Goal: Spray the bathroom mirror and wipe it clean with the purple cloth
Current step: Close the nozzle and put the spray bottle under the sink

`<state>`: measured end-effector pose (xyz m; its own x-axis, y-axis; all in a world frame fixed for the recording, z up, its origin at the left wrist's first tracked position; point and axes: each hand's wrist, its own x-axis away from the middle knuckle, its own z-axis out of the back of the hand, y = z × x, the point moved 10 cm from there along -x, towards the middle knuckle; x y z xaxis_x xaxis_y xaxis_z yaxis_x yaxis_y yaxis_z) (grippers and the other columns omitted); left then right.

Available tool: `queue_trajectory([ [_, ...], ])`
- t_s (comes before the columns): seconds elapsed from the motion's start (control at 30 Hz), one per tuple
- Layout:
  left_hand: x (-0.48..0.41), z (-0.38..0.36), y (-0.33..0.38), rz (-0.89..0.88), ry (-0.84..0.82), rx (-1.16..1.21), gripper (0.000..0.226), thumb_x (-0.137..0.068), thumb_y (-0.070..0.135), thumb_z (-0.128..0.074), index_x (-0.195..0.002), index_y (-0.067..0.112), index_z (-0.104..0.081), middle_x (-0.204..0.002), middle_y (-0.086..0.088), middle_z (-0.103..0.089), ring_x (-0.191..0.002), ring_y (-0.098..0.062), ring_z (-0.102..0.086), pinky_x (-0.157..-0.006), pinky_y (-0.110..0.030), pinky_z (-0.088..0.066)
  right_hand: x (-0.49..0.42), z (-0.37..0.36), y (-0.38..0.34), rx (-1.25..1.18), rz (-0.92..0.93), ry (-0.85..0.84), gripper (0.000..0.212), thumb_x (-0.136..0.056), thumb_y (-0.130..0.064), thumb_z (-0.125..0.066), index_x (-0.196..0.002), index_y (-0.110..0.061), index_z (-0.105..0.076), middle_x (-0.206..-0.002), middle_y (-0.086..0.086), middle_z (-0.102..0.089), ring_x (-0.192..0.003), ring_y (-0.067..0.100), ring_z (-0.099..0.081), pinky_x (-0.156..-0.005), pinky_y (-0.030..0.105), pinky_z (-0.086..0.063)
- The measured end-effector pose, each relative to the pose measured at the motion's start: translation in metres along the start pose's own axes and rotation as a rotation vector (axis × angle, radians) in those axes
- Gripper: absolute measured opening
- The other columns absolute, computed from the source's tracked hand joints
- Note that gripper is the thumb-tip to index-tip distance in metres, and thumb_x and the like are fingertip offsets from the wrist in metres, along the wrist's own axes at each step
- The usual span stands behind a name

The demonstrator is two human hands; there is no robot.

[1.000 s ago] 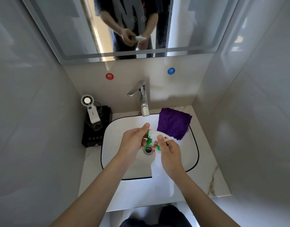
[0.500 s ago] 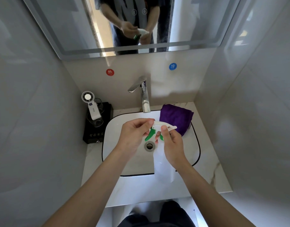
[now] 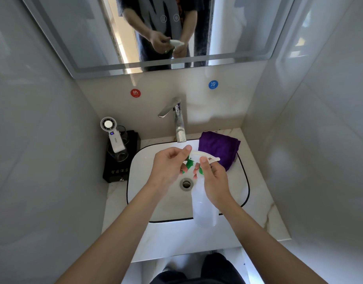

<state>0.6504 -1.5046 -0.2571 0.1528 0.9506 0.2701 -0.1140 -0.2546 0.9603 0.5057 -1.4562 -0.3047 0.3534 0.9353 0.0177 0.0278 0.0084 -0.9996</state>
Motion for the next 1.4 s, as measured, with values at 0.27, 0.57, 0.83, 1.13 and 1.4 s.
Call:
queue_trajectory([
  [0.27,-0.010,0.002,0.009,-0.114,0.033,-0.066,0.018,-0.091,0.019,-0.069,-0.079,0.006,-0.072,-0.059,-0.007,-0.071,-0.049,-0.008,-0.061,-0.050,-0.016,-0.045,-0.007,-0.003,0.005,-0.026,-0.011,-0.010,0.051,-0.097,-0.046,-0.050,-0.082,0.001,-0.065,-0.071,0.007,-0.066,-0.069,0.021,-0.061,-0.071,0.041,-0.051],
  [0.57,-0.025,-0.004,-0.009,0.035,-0.164,0.090,0.024,-0.091,0.027,-0.068,-0.087,0.003,-0.074,-0.075,-0.008,-0.070,-0.058,-0.016,-0.061,-0.061,-0.026,-0.046,-0.010,-0.003,0.003,0.008,-0.056,-0.049,0.050,-0.106,-0.031,-0.045,-0.086,0.011,-0.062,-0.072,0.011,-0.064,-0.068,0.018,-0.059,-0.071,0.028,-0.049],
  [0.83,-0.026,-0.003,0.005,-0.083,-0.147,-0.125,0.033,-0.095,0.029,-0.064,-0.087,-0.001,-0.076,-0.066,0.000,-0.070,-0.056,-0.010,-0.061,-0.055,-0.018,-0.045,-0.012,-0.003,0.007,0.046,-0.044,-0.059,0.053,-0.106,-0.040,-0.044,-0.084,0.004,-0.064,-0.078,0.019,-0.067,-0.077,0.020,-0.063,-0.079,0.032,-0.051],
  [1.13,-0.027,0.000,0.005,-0.162,-0.082,-0.078,0.020,-0.096,0.020,-0.061,-0.091,0.009,-0.077,-0.060,-0.004,-0.065,-0.049,-0.006,-0.050,-0.053,-0.017,-0.041,-0.017,-0.005,0.008,0.007,-0.044,-0.032,0.052,-0.105,-0.039,-0.045,-0.085,0.007,-0.062,-0.075,0.011,-0.064,-0.069,0.019,-0.059,-0.073,0.032,-0.050],
  [1.4,-0.033,-0.003,0.005,-0.228,-0.091,-0.053,0.024,-0.098,0.015,-0.058,-0.084,0.027,-0.075,-0.054,0.006,-0.061,-0.050,-0.001,-0.047,-0.057,-0.016,-0.039,-0.023,-0.007,0.005,-0.024,-0.058,-0.026,0.056,-0.103,-0.040,-0.046,-0.086,0.012,-0.060,-0.077,0.015,-0.062,-0.067,0.022,-0.055,-0.071,0.030,-0.047],
])
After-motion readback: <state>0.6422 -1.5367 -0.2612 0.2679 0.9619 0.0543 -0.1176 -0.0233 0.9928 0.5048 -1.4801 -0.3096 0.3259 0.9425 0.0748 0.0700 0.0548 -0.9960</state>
